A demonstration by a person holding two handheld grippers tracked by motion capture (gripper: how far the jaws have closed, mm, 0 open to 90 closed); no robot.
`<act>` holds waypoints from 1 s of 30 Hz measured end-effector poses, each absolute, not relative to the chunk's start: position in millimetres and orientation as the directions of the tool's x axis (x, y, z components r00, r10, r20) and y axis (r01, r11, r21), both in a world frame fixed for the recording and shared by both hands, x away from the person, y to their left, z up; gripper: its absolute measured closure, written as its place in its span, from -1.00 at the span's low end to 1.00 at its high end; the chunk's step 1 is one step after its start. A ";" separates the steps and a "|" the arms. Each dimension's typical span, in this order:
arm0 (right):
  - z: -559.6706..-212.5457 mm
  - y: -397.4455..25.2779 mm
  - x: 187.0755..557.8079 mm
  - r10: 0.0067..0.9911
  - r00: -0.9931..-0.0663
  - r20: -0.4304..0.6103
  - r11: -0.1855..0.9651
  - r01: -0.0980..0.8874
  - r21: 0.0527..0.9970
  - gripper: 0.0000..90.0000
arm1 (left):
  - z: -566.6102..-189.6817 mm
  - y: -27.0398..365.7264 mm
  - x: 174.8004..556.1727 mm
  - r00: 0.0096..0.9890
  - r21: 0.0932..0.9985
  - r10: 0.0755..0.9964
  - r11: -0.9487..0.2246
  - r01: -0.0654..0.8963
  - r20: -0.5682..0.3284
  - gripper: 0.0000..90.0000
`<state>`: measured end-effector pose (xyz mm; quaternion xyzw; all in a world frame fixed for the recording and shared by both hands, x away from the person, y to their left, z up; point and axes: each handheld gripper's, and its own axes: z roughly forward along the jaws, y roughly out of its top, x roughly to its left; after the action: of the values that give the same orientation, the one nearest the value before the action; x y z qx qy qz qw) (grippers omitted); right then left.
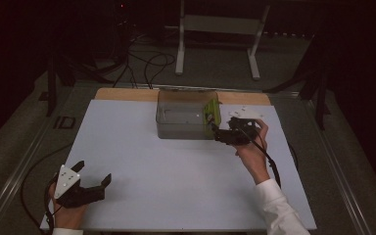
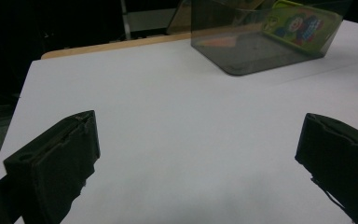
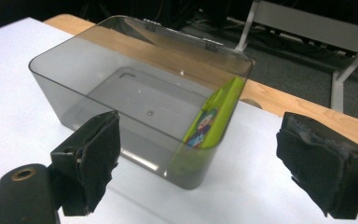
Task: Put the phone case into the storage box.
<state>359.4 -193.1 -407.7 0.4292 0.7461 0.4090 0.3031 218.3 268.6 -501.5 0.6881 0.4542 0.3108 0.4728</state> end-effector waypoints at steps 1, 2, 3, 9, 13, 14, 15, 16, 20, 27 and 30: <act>-409.3 -196.3 355.4 0.891 -0.444 -0.093 0.285 0.387 0.877 -0.70 | -501.5 268.7 218.5 0.395 0.933 0.919 -0.140 0.331 -0.002 -1.00; -410.7 -199.4 351.3 0.893 -0.441 -0.093 0.279 0.379 0.882 -0.70 | -501.5 268.8 218.7 0.396 0.933 0.918 -0.141 0.331 -0.002 -1.00; -412.3 -202.1 347.1 0.894 -0.439 -0.096 0.277 0.371 0.886 -0.70 | -501.4 268.7 218.8 0.397 0.934 0.918 -0.140 0.330 -0.002 -1.00; -425.7 -216.4 323.0 0.901 -0.423 -0.094 0.252 0.334 0.909 -0.70 | -500.4 268.4 219.7 0.399 0.937 0.917 -0.129 0.324 -0.011 -1.00; -437.1 -224.3 311.3 0.898 -0.431 -0.081 0.240 0.329 0.913 -0.71 | -499.5 268.4 220.1 0.403 0.940 0.915 -0.123 0.317 -0.016 -1.00; -440.3 -226.4 309.0 0.898 -0.433 -0.078 0.238 0.328 0.914 -0.71 | -499.2 268.4 220.2 0.404 0.941 0.914 -0.121 0.315 -0.018 -1.00; -443.4 -228.3 306.8 0.897 -0.435 -0.072 0.234 0.329 0.915 -0.71 | -499.1 268.3 220.2 0.405 0.943 0.914 -0.117 0.312 -0.021 -1.00; -446.7 -230.0 304.5 0.898 -0.435 -0.070 0.232 0.332 0.914 -0.71 | -498.8 268.2 220.2 0.406 0.944 0.914 -0.117 0.309 -0.019 -1.00; -458.3 -235.8 294.8 0.904 -0.420 -0.083 0.232 0.318 0.919 -0.70 | -497.8 267.9 219.7 0.408 0.946 0.913 -0.115 0.302 -0.020 -1.00; -481.1 -256.9 271.3 0.915 -0.402 -0.042 0.174 0.300 0.938 -0.70 | -497.4 267.0 219.7 0.417 0.949 0.908 -0.113 0.293 -0.021 -1.00; -486.0 -262.7 265.1 0.917 -0.397 -0.039 0.168 0.295 0.941 -0.70 | -497.4 266.8 219.6 0.418 0.949 0.908 -0.115 0.293 -0.019 -1.00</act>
<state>265.1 -262.7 -486.0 0.4393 0.6896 0.4723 0.3293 219.6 266.8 -497.4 0.6795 0.4418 0.3095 0.4973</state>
